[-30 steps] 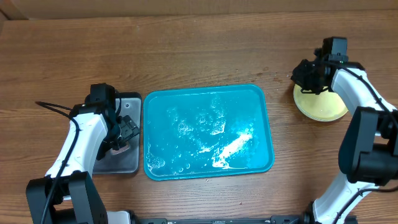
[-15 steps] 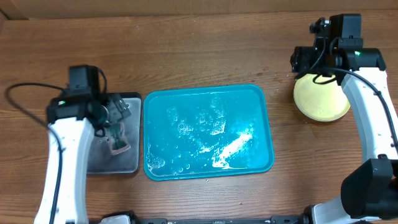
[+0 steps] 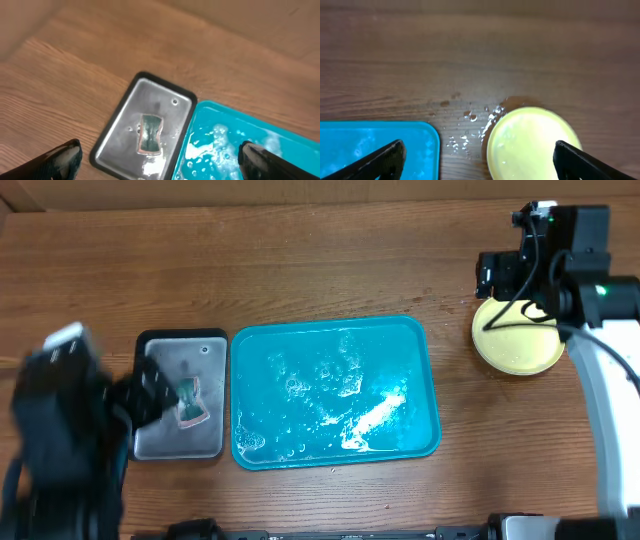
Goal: Clean dirty plates on tray and stack at the side
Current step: 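Release the yellow plate and raise the right gripper, then drop the sponge into the grey tray and retract the left arm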
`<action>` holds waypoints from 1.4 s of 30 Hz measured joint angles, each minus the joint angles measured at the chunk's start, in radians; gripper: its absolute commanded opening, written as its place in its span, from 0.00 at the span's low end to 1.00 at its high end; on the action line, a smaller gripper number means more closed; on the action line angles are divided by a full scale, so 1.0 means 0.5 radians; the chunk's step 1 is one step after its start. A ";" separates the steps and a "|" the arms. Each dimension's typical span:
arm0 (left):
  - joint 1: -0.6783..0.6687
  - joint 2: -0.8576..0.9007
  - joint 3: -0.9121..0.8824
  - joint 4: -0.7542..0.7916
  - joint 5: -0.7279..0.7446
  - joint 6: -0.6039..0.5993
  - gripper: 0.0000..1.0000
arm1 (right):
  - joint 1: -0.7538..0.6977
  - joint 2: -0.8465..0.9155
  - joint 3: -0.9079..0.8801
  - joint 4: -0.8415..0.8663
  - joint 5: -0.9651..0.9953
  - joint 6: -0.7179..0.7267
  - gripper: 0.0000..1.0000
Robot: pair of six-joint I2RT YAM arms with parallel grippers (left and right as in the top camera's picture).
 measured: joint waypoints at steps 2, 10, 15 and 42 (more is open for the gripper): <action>0.000 -0.191 0.012 -0.055 -0.001 0.009 1.00 | 0.025 -0.092 0.000 -0.001 0.026 -0.026 0.98; 0.000 -0.783 0.025 -0.369 0.031 0.124 1.00 | 0.041 -0.208 0.000 -0.046 0.072 -0.069 1.00; 0.000 -1.018 0.027 -0.443 0.052 0.243 1.00 | 0.040 -0.208 0.000 -0.058 0.084 -0.072 1.00; 0.000 -1.083 0.029 -0.662 0.044 0.314 1.00 | 0.041 -0.208 0.000 -0.006 0.089 -0.072 1.00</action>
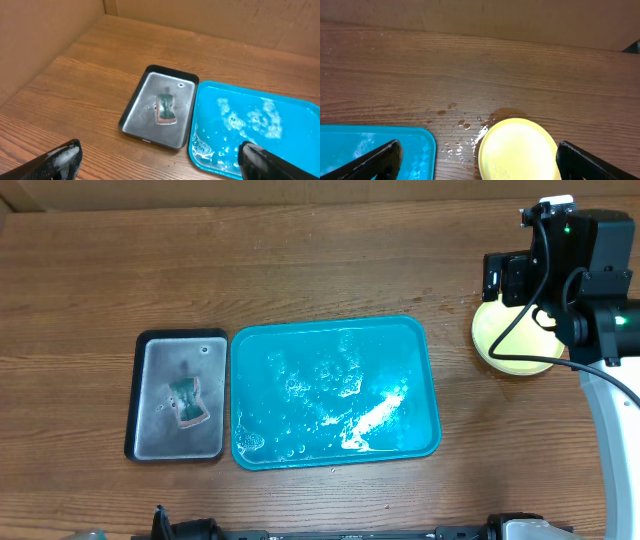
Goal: Clean dirty plates on tray and stack at the side
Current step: 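Drop the sponge into the grey tray and retract the left arm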
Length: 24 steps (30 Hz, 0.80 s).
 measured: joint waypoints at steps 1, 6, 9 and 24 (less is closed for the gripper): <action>0.000 0.000 0.000 0.001 0.000 0.000 1.00 | 0.000 0.000 0.000 -0.005 0.000 -0.001 1.00; 0.000 0.000 0.000 0.000 0.000 0.000 0.99 | 0.000 0.000 0.000 -0.098 -0.007 0.018 1.00; 0.000 0.000 0.000 0.000 0.000 0.000 1.00 | 0.000 0.000 0.000 -0.138 -0.040 0.028 1.00; 0.000 0.000 0.000 0.000 0.000 0.000 0.99 | 0.000 0.000 0.000 -0.275 -0.276 0.048 1.00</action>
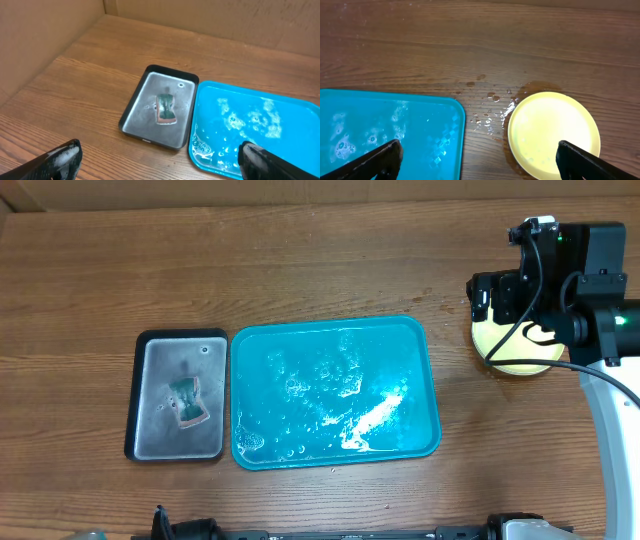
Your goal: Clean dirty plates on tray and stack at the side
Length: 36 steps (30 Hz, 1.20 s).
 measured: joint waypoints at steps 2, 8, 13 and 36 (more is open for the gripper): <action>0.000 0.000 0.000 0.000 0.000 0.000 0.99 | 0.000 0.000 0.000 0.007 0.000 0.001 1.00; 0.000 0.000 0.000 0.000 0.000 0.000 1.00 | 0.000 0.000 0.000 0.017 -0.005 0.000 1.00; 0.000 0.000 0.000 0.000 0.000 0.000 1.00 | 0.000 0.000 0.000 0.017 -0.052 0.000 0.99; 0.000 0.000 -0.002 -0.006 0.000 0.000 0.99 | 0.000 -1.157 -0.499 0.427 -0.173 0.000 0.99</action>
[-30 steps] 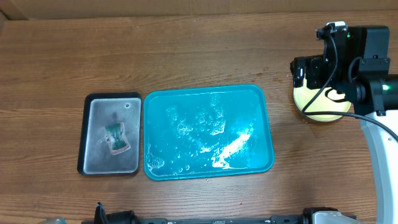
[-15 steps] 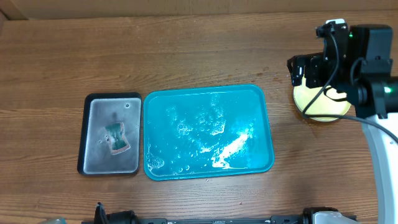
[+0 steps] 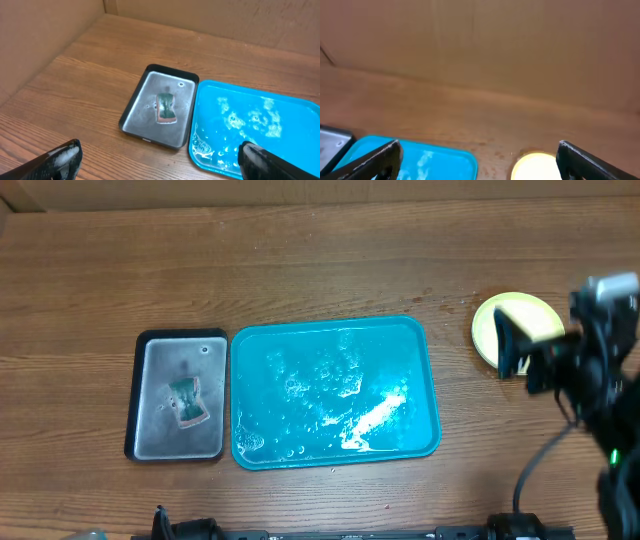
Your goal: Clean dirty plates on tray and stack at the side
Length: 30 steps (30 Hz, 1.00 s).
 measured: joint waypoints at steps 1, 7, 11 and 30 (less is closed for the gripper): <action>0.000 0.000 0.000 0.000 0.000 0.000 1.00 | 0.000 -0.099 -0.095 0.021 -0.016 -0.001 0.99; 0.000 0.000 -0.002 -0.001 0.000 0.000 0.99 | -0.001 -0.706 -0.719 0.291 -0.125 0.001 1.00; 0.000 0.000 -0.005 -0.001 0.000 0.000 1.00 | -0.001 -0.981 -1.083 0.645 -0.208 0.005 1.00; 0.000 0.000 -0.006 0.000 0.000 0.000 1.00 | 0.000 -1.598 -2.327 1.969 -0.405 0.237 1.00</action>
